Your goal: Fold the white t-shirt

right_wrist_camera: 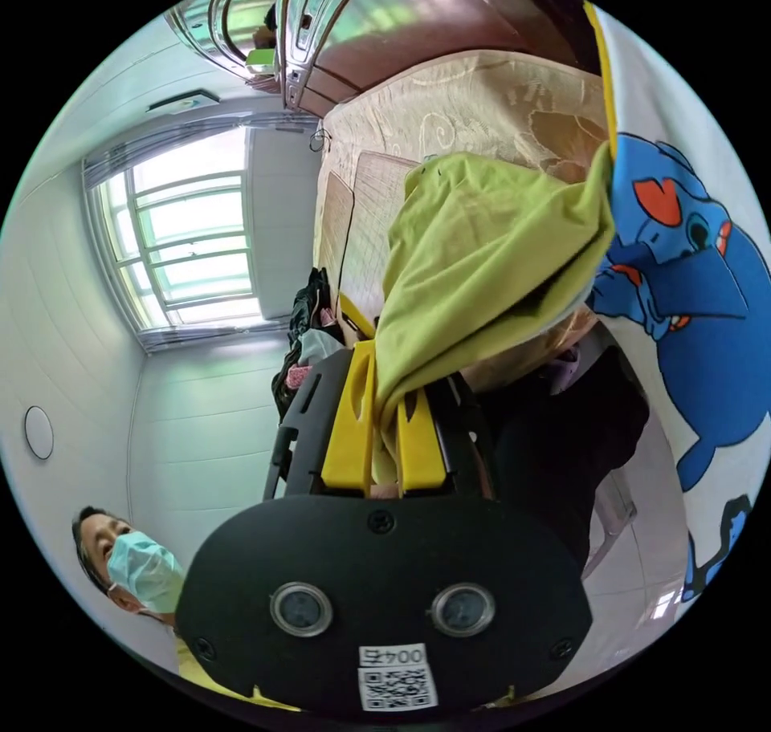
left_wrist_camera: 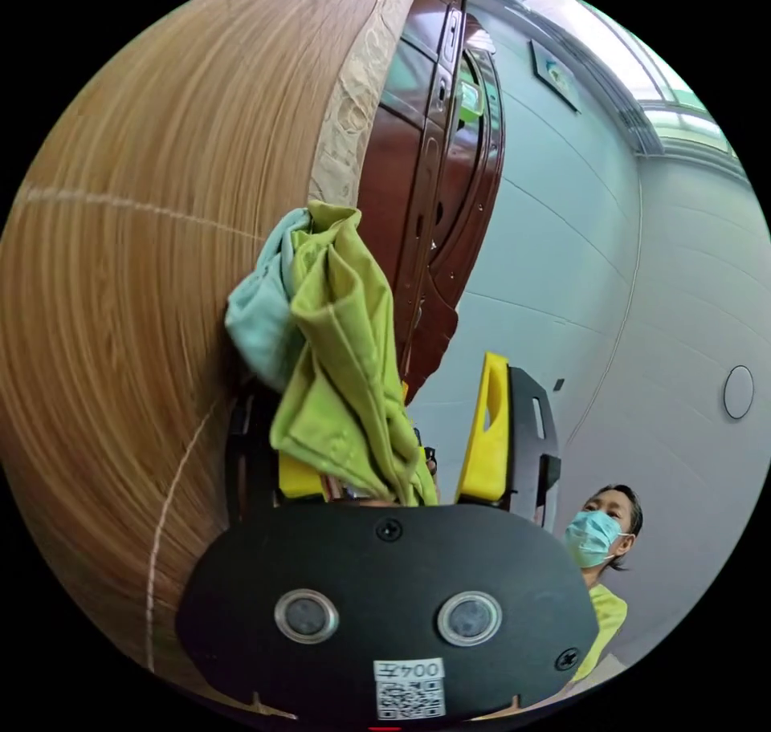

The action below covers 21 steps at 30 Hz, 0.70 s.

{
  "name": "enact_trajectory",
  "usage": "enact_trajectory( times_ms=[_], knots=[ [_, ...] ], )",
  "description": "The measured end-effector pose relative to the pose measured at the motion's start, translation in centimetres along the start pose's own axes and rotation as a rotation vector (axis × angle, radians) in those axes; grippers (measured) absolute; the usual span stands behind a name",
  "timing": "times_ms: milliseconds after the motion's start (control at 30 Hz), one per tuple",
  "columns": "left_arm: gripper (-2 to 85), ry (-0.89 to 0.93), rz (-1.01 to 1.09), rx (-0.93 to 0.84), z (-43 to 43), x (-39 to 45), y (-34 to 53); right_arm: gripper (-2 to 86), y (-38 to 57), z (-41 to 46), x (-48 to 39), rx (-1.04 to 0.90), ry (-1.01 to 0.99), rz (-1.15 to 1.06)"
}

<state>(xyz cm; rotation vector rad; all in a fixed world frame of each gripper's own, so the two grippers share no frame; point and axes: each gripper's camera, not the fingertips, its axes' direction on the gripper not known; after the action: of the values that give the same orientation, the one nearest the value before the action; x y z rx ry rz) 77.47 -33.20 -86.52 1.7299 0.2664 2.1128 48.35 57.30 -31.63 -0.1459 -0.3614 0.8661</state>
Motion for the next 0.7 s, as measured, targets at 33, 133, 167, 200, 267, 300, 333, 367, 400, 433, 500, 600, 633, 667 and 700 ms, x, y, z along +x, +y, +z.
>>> enact_trajectory(
  times_ms=[33, 133, 167, 200, 267, 300, 333, 367, 400, 433, 500, 600, 633, 667, 700],
  knots=[
    [27.1, -0.045, -0.006, -0.014, 0.4, -0.5, 0.0, 4.4, 0.3, -0.1, 0.0, 0.001, -0.002, -0.005],
    [18.9, -0.156, -0.030, -0.017, 1.5, -2.0, 0.6, 4.5, 0.7, -0.3, 0.2, 0.004, -0.016, 0.000],
    [15.1, -0.227, -0.012, -0.009, 1.7, -2.2, 1.1, 4.5, 0.8, -0.2, 0.2, 0.006, -0.014, -0.002],
    [13.9, -0.263, 0.001, -0.005, 1.7, -2.1, 1.3, 4.4, 1.0, -0.1, 0.0, 0.006, -0.005, -0.014],
    [10.2, -0.392, 0.078, -0.015, 2.1, -1.4, 2.2, 4.4, 1.5, 0.3, -0.2, -0.002, 0.008, -0.034],
    [9.6, -0.420, 0.095, -0.023, 2.2, -1.3, 2.4, 4.4, 1.9, 0.7, -0.2, -0.009, 0.010, -0.037],
    [8.8, -0.479, 0.130, -0.039, 2.4, -1.0, 2.8, 4.4, 2.3, 1.1, 0.0, -0.016, 0.012, -0.036],
    [8.2, -0.542, 0.169, -0.060, 2.7, -0.6, 3.3, 4.4, 2.5, 1.3, 0.0, -0.020, 0.016, -0.037],
    [8.0, -0.571, 0.186, -0.070, 3.0, -0.4, 3.5, 4.4, 3.0, 1.6, 0.0, -0.022, 0.034, -0.045],
    [7.6, -0.626, 0.219, -0.089, 3.6, 0.2, 4.0, 4.4, 3.4, 1.7, -0.5, -0.016, 0.062, -0.061],
    [7.1, -0.710, 0.277, -0.112, 5.0, 1.5, 4.9, 4.4, 4.1, 1.4, -2.2, -0.007, 0.101, -0.106],
    [6.7, -0.761, 0.362, -0.133, 7.7, 4.7, 6.5, 4.2, 5.3, -1.1, -6.6, 0.010, 0.137, -0.196],
    [6.6, -0.766, 0.392, -0.140, 8.9, 6.3, 7.2, 4.2, 5.8, -2.6, -8.4, 0.009, 0.124, -0.225],
    [6.6, -0.766, 0.407, -0.143, 10.1, 7.8, 7.9, 4.1, 6.0, -3.4, -9.3, 0.008, 0.115, -0.239],
    [6.6, -0.766, 0.415, -0.145, 10.8, 8.5, 8.2, 4.0, 6.6, -5.2, -11.1, 0.005, 0.097, -0.263]
  ],
)
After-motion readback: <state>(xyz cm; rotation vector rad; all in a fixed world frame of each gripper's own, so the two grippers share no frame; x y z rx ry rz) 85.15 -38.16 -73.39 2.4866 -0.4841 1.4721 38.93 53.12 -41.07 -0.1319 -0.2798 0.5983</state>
